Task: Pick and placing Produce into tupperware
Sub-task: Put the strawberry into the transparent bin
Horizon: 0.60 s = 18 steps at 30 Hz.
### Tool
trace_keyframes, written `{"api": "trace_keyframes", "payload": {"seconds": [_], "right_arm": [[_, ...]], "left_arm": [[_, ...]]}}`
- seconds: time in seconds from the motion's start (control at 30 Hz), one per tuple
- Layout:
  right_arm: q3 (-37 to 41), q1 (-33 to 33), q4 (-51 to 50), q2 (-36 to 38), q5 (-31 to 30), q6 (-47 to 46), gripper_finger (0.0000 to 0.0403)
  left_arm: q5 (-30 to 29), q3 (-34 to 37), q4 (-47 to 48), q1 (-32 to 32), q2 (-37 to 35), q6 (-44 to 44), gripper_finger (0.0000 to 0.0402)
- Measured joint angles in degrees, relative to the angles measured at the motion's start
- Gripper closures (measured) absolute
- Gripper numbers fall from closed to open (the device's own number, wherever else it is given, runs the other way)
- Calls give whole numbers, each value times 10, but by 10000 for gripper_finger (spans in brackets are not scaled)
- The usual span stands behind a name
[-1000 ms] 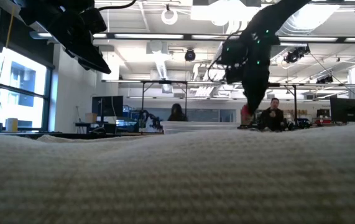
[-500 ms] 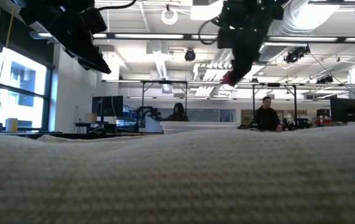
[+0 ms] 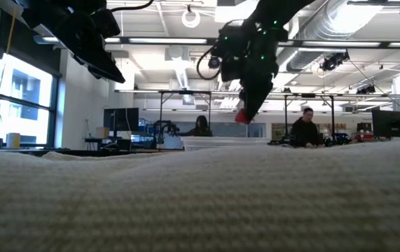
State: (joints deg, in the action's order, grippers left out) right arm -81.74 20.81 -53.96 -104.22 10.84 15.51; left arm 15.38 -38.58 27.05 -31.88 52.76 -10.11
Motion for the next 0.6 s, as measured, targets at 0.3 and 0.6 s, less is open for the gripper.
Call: {"api": "trace_keyframes", "payload": {"seconds": [0.3,0.6], "right_arm": [[-9,-25,18,-56,23,15,263],[-9,-37,44,-76,31,30,263]], "left_arm": [[0,0,0,0,0,0,243],[0,0,0,0,0,0,243]]}}
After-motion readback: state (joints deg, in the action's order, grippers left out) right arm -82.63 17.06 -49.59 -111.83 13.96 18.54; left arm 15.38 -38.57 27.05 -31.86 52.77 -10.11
